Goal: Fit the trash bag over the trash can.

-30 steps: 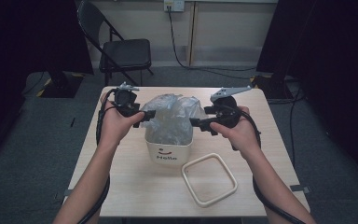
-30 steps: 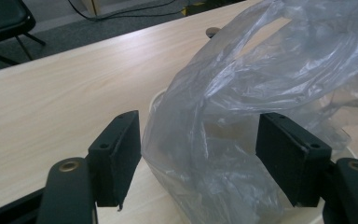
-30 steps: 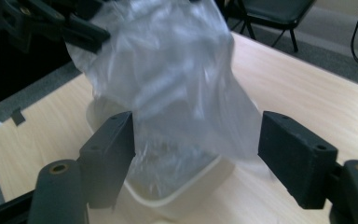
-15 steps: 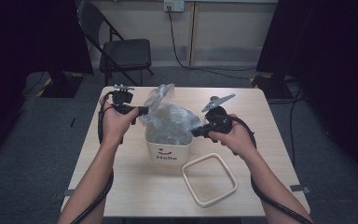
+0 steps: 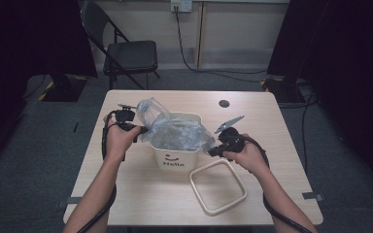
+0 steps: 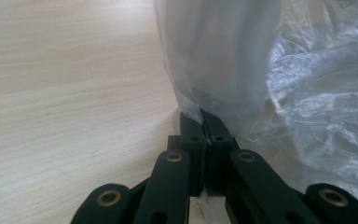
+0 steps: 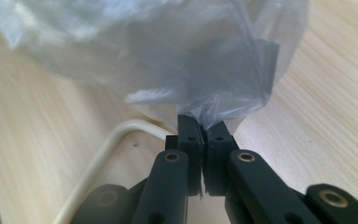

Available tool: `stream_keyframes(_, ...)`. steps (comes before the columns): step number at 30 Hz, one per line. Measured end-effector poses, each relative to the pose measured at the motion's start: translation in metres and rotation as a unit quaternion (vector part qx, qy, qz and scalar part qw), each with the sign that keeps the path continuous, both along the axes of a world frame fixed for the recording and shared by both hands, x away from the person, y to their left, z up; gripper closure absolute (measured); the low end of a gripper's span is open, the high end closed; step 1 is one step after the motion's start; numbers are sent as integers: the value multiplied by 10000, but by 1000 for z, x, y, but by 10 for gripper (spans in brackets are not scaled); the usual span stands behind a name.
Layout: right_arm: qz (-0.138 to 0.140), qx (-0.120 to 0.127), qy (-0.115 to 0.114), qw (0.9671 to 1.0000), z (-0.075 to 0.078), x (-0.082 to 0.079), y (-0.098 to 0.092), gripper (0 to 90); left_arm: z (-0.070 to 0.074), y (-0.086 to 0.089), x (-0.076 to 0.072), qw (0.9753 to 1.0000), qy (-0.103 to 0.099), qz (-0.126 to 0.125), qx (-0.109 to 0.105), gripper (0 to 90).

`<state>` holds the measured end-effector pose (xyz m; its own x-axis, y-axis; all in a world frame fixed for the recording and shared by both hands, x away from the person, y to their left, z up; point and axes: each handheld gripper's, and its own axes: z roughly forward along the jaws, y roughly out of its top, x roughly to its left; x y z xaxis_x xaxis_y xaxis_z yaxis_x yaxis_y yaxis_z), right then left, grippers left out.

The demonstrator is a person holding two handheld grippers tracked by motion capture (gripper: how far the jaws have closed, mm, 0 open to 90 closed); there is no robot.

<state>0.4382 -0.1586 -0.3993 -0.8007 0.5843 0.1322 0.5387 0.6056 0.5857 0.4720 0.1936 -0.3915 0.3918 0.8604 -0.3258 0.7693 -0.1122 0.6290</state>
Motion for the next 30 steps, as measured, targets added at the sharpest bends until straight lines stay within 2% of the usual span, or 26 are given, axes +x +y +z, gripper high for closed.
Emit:
stream_keyframes(4,-16,36,64,10000,-13,8,1,887,-7,0,2,9999,37,-38,-91,892)
stream_keyframes(5,0,58,143,9999,-16,10,1,889,-8,0,3,10000,26,-64,-54,893)
stream_keyframes(9,-72,85,124,9999,-26,19,4,893,-9,-2,1,9998,9,-178,-29,895)
stream_keyframes(12,-95,191,124,9997,-33,22,6,893,-10,-3,-4,9996,14,-253,-114,897)
stream_keyframes(16,-127,260,87,9995,-35,18,3,893,-9,-1,-14,9996,-40,-281,-62,898)
stream_keyframes(19,-255,251,13,9994,-31,14,-4,882,-7,-1,-22,9996,-66,-288,16,898)
stream_keyframes(20,-290,275,-31,9992,-30,13,-5,839,-6,0,-23,9996,-102,-242,49,894)
stream_keyframes(22,-459,373,-187,9981,-26,9,-9,748,-4,3,-25,9994,-251,-149,163,808)
stream_keyframes(23,-527,441,-207,9974,-23,7,-11,683,-2,4,-26,9996,-258,-99,112,785)
stream_keyframes(24,-660,508,-268,9962,-20,4,-12,668,0,5,-27,9994,-329,-53,87,733)
stream_keyframes(25,-665,560,-304,9957,-17,2,-14,645,4,6,-28,9990,-439,-25,122,680)
stream_keyframes(27,-716,665,-438,9942,-9,-1,-18,515,13,6,-31,9983,-565,35,135,639)
stream_keyframes(30,-880,832,-611,9908,4,-6,-24,399,26,5,-37,9963,-813,141,225,464)
